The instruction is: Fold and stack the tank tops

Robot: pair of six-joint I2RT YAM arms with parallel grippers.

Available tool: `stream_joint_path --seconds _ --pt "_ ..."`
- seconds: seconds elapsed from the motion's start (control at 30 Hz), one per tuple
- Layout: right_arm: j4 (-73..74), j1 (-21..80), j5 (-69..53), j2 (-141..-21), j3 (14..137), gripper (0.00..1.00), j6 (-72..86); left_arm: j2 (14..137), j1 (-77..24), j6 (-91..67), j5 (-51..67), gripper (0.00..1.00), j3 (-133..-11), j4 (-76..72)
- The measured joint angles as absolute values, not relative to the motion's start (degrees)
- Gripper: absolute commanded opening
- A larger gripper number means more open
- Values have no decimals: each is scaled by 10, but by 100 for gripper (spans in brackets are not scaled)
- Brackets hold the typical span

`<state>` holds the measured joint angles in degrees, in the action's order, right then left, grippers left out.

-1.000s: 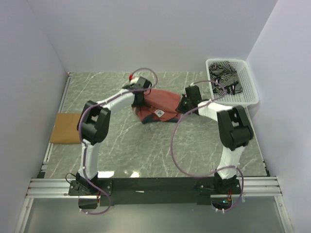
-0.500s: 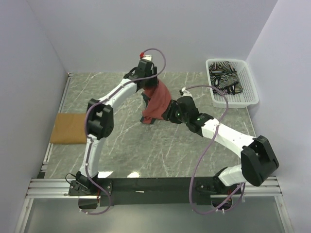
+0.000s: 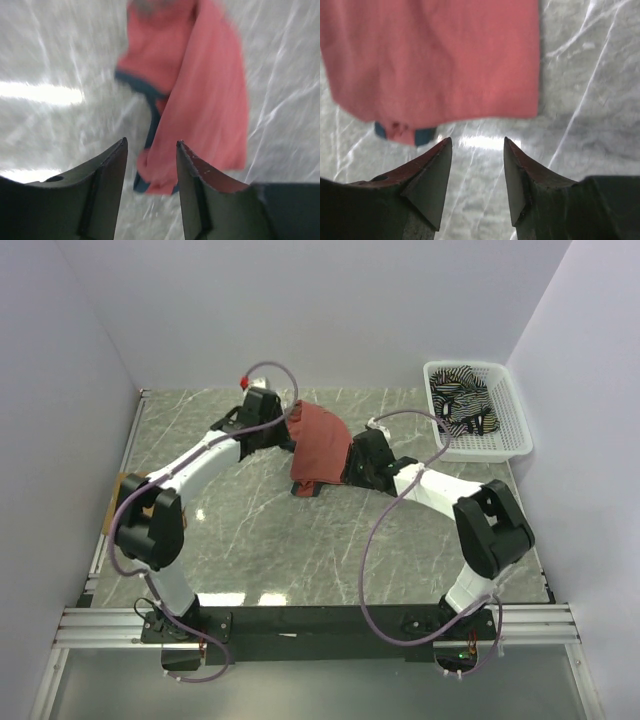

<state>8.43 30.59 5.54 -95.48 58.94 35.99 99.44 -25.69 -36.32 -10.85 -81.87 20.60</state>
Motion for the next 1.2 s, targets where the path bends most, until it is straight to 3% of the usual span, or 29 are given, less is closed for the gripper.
stream_joint_path --seconds 0.13,0.2,0.47,0.57,0.6,0.63,0.67,0.7,0.73,0.93,1.2 --pt "81 291 60 -973 596 58 355 1036 -258 -373 -51 69 -765 203" --pt "73 270 59 -974 595 58 355 1047 -258 -373 -27 73 -747 201" --pt "51 212 18 -1062 643 56 355 1105 -258 -370 33 69 -775 167" --pt "49 214 0 -1089 656 51 357 1131 -258 -372 44 56 -785 156" --pt "47 214 -6 -1090 658 45 357 1136 -257 -373 47 42 -785 155" --pt "44 214 -11 -1091 659 37 359 1140 -257 -371 49 32 -785 155" --pt "43 214 -17 -1093 659 10 362 1142 -257 -373 49 19 -785 156" --pt "43 214 -20 -1094 660 0 359 1142 -257 -375 48 7 -785 158" --pt "46 214 -22 -1097 662 0 362 1142 -257 -373 46 1 -788 164" --pt "97 210 -23 -1052 677 0 364 1120 -258 -349 7 1 -862 249" --pt "171 209 -7 -811 824 0 352 966 -262 -304 -43 0 -1040 355"
